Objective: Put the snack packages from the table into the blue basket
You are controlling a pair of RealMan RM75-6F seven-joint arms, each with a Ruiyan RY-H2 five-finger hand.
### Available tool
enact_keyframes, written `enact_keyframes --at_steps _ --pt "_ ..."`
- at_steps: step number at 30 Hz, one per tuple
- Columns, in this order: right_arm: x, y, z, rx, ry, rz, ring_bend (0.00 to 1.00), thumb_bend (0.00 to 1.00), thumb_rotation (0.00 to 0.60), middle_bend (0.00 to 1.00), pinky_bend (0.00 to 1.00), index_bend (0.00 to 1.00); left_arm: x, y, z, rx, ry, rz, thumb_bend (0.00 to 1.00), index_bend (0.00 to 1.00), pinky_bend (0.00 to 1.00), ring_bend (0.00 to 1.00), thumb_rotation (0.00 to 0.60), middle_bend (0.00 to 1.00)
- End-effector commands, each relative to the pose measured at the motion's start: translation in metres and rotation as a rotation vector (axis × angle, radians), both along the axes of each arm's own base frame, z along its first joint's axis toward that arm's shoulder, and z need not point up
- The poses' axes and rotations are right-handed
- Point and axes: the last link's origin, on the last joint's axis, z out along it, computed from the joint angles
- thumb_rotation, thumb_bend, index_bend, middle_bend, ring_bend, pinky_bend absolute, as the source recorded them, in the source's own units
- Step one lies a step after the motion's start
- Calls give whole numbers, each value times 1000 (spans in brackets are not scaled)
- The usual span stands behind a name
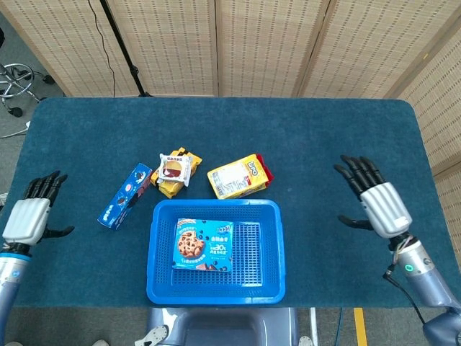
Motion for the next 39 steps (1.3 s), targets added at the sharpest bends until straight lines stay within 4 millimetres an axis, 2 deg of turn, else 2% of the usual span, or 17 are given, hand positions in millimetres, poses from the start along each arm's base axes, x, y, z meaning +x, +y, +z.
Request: enact_keyframes --at_steps 1,6,7,17,23,24,26,27,28,29,31,34,39 --pt "-26 21 -2 -11 -20 -43 0 0 600 0 25 0 15 9 -15 -47 -34 -4 0 0 0 0 600 0" --pt "-33 35 -8 0 -62 -51 0 0 600 0 25 0 30 20 -38 -86 -54 4 0 0 0 0 600 0" --pt "-32 38 -6 -3 -74 -45 0 0 600 0 25 0 36 25 -50 -113 -77 15 0 0 0 0 600 0" --pt "-31 43 -1 -7 -96 -29 0 0 600 0 26 0 30 53 -95 -162 -133 127 0 0 0 0 600 0" --pt "-30 41 -4 -8 -78 -33 0 0 600 0 25 0 25 66 -108 -163 -172 165 0 0 3 0 600 0" --pt "-31 41 -4 -10 -72 -34 0 0 600 0 25 0 23 68 -108 -150 -176 172 0 0 37 0 600 0" --pt "-31 40 -5 -17 -59 -37 0 0 600 0 25 0 19 74 -108 -102 -167 185 0 0 205 15 600 0" --pt "-31 40 -6 -20 -56 -37 0 0 600 0 26 0 18 75 -109 -86 -161 192 2 16 345 76 600 25" --pt "-31 40 -6 -21 -55 -38 0 0 600 0 26 0 17 76 -111 -81 -158 201 10 68 465 171 600 93" --pt "-31 39 -7 -22 -54 -39 0 0 600 0 25 0 17 77 -112 -80 -159 207 22 120 524 247 600 154" --pt "-31 39 -7 -25 -49 -39 0 0 600 0 25 0 17 79 -114 -68 -153 210 94 340 634 434 600 374" --pt "-31 40 -8 -24 -48 -41 0 0 600 0 25 0 17 79 -115 -47 -166 206 186 485 688 530 600 490" --pt "-31 40 -8 -24 -48 -41 0 0 600 0 25 0 20 79 -99 32 -231 170 229 513 695 540 600 503"
